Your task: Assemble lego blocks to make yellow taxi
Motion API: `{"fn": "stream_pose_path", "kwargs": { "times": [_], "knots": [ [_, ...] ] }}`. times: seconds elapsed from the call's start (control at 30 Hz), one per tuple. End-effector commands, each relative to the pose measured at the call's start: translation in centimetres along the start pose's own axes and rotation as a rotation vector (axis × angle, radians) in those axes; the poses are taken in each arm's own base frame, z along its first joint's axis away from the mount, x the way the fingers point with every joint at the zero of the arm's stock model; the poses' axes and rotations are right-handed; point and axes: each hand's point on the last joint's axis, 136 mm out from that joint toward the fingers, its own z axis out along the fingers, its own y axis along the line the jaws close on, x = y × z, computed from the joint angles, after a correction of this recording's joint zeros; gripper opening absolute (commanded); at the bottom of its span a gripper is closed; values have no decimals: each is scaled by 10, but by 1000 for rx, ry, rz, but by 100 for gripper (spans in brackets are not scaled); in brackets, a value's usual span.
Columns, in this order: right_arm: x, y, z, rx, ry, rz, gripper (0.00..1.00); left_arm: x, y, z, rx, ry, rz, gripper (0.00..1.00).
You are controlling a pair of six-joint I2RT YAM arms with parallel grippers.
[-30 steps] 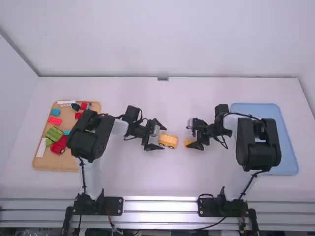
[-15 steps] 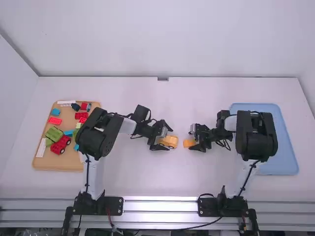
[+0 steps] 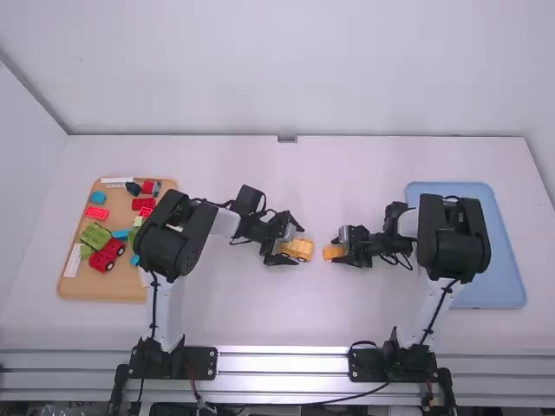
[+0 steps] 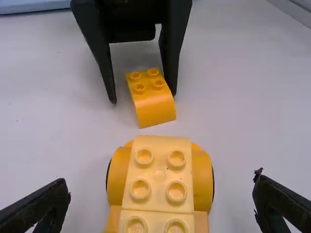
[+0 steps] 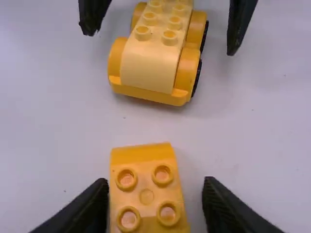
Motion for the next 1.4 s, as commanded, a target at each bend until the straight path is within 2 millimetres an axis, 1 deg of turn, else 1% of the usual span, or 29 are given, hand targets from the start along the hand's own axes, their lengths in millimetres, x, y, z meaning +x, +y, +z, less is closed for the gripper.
{"fn": "stream_pose_path", "kwargs": {
  "times": [0.0,0.13,0.17,0.2,0.23,0.3,0.4,0.47,0.57,0.6,0.63,0.67,0.73,0.8,0.83,0.9,0.97,1.03,1.13,1.2,1.23,1.27,1.3,1.33,1.37],
  "knots": [
    [10,9,4,-21,31,3,47,2,-3,3,15,-6,-16,99],
    [10,10,4,-24,29,9,45,7,-3,4,14,3,-21,100],
    [8,8,3,-20,23,25,37,12,-3,5,9,22,-28,100],
    [8,7,3,-18,23,42,35,15,-3,6,7,35,-31,100],
    [8,6,3,-18,24,52,34,17,-3,6,6,40,-34,100],
    [10,5,3,-18,37,77,34,23,-3,9,5,42,-35,95],
    [9,6,3,-19,34,77,34,24,-4,10,8,38,-36,91],
    [9,6,3,-18,32,78,34,25,-3,9,4,43,-38,85],
    [9,6,3,-18,32,78,34,26,-4,9,6,48,-40,79],
    [9,6,3,-18,32,77,34,26,-4,9,5,49,-40,75],
    [9,6,3,-19,32,76,34,28,-2,8,-3,60,-40,67],
    [8,6,3,-17,25,76,34,34,1,6,-20,84,-53,62],
    [5,4,3,-11,6,72,34,37,2,6,-27,107,-59,59],
    [0,2,2,-4,-16,61,34,44,1,6,-32,147,-76,53],
    [-1,1,2,-4,-20,61,34,46,0,6,-32,155,-86,52],
    [-5,-3,0,-9,-27,71,34,53,1,4,-49,190,-152,48],
    [-9,-6,-3,-21,-28,90,31,61,2,1,-72,230,-219,42],
    [-14,-12,-7,-32,-30,110,29,66,-1,1,-75,264,-269,38],
    [-20,-18,-11,-40,-33,123,29,71,-3,-3,-99,281,-309,37],
    [-23,-21,-13,-41,-33,122,29,72,-4,-3,-128,290,-325,38],
    [-24,-22,-14,-45,-34,113,29,74,-3,-5,-160,295,-336,40],
    [-31,-22,-14,-56,-52,91,29,75,-4,-8,-199,294,-328,40],
    [-36,-21,-14,-65,-64,75,30,73,-8,-9,-209,286,-309,43],
    [-37,-21,-14,-69,-69,70,30,73,-9,-10,-212,283,-298,41],
    [-43,-20,-14,-80,-82,59,30,71,-15,-14,-232,271,-263,42]
  ]
}}
